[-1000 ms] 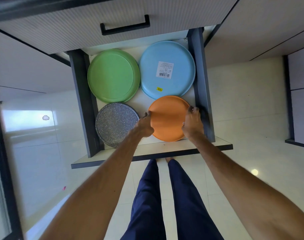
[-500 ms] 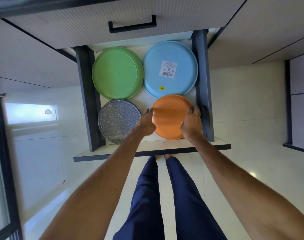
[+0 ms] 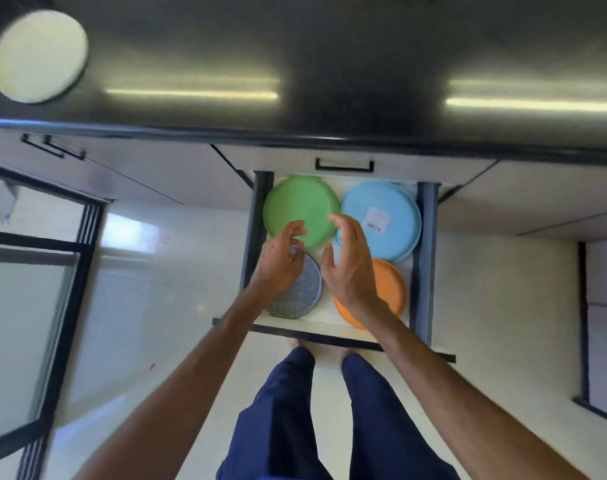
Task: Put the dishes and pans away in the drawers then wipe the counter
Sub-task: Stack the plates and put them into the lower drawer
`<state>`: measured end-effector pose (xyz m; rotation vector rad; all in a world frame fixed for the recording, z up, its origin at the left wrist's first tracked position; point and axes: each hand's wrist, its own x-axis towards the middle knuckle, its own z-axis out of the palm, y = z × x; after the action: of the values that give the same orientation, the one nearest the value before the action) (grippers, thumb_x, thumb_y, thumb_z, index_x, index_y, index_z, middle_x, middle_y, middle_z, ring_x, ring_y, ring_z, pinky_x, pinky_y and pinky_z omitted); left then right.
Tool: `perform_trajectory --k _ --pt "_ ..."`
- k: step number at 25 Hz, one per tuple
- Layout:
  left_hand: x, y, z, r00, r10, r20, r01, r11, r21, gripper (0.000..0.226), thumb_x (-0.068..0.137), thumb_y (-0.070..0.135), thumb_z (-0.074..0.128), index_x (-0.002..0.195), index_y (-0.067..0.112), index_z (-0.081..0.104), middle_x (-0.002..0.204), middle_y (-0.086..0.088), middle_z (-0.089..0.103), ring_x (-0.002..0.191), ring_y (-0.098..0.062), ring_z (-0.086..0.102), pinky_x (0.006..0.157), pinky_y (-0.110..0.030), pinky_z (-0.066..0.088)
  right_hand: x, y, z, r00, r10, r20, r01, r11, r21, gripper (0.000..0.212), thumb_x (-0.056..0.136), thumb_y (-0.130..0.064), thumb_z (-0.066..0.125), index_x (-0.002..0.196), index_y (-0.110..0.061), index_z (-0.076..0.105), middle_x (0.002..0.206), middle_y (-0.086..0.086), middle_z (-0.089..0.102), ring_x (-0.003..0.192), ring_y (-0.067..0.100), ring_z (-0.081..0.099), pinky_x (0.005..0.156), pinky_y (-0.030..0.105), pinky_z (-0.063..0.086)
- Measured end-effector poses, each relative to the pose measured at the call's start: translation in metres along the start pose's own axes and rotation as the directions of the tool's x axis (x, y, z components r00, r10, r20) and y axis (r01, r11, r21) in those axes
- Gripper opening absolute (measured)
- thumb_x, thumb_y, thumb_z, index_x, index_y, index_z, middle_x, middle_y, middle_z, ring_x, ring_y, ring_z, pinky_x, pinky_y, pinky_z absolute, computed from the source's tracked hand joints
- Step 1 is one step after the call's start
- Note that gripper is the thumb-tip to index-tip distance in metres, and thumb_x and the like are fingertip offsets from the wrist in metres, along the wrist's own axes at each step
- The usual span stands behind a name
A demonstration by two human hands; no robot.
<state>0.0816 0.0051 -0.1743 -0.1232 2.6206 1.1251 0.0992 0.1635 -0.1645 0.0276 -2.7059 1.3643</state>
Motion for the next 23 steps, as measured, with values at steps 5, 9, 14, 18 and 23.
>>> perform_trajectory --k 5,9,14,18,23 --pt "0.010 -0.007 -0.119 0.966 0.037 -0.256 -0.040 0.999 -0.006 0.037 0.093 -0.001 0.058 0.127 0.012 0.059 0.115 0.008 0.070 0.089 -0.003 0.066 0.080 -0.006 0.048 0.063 -0.102 0.023 0.992 -0.119 -0.033 0.121 0.988 0.092 0.041 0.082 0.008 0.058 0.121 -0.004 0.060 0.118 0.009 0.065 0.110 0.027 0.061 0.097 0.039 0.052" --pt "0.035 -0.044 -0.213 0.944 0.017 -0.329 -0.005 0.999 0.036 0.032 0.095 0.004 0.058 0.126 0.012 0.057 0.121 0.000 0.069 0.095 -0.017 0.068 0.088 -0.034 0.056 0.107 -0.165 0.063 0.987 -0.161 -0.026 0.163 0.981 0.104 0.038 0.080 0.007 0.058 0.114 -0.009 0.060 0.113 0.005 0.064 0.105 0.025 0.063 0.092 0.033 0.051" --pt "0.081 -0.113 -0.305 0.909 -0.171 -0.381 0.172 0.985 -0.032 0.035 0.092 0.007 0.053 0.127 0.011 0.056 0.127 -0.006 0.063 0.109 -0.029 0.063 0.099 -0.042 0.049 0.155 -0.234 0.147 0.981 -0.153 0.121 0.152 0.988 0.023 0.042 0.084 0.003 0.063 0.125 -0.005 0.058 0.122 0.009 0.062 0.114 0.026 0.060 0.101 0.039 0.050" --pt "0.123 -0.156 -0.348 0.876 -0.234 -0.422 0.257 0.966 -0.002 0.046 0.092 0.005 0.056 0.136 0.008 0.047 0.140 -0.012 0.049 0.129 -0.030 0.047 0.107 -0.038 0.040 0.190 -0.266 0.222 0.896 -0.055 0.442 0.156 0.968 -0.198 0.060 0.091 -0.005 0.065 0.148 -0.001 0.043 0.154 0.018 0.045 0.147 0.030 0.039 0.121 0.031 0.029" --pt "0.171 -0.183 -0.388 0.892 -0.041 -0.450 0.183 0.944 0.275 0.062 0.090 0.005 0.058 0.147 -0.002 0.032 0.158 -0.025 0.024 0.147 -0.038 0.024 0.122 -0.045 0.030 0.227 -0.278 0.287 0.781 0.060 0.621 0.248 0.883 -0.398 0.082 0.097 -0.014 0.064 0.162 -0.003 0.014 0.172 0.016 0.001 0.159 0.030 0.003 0.129 0.038 0.015"
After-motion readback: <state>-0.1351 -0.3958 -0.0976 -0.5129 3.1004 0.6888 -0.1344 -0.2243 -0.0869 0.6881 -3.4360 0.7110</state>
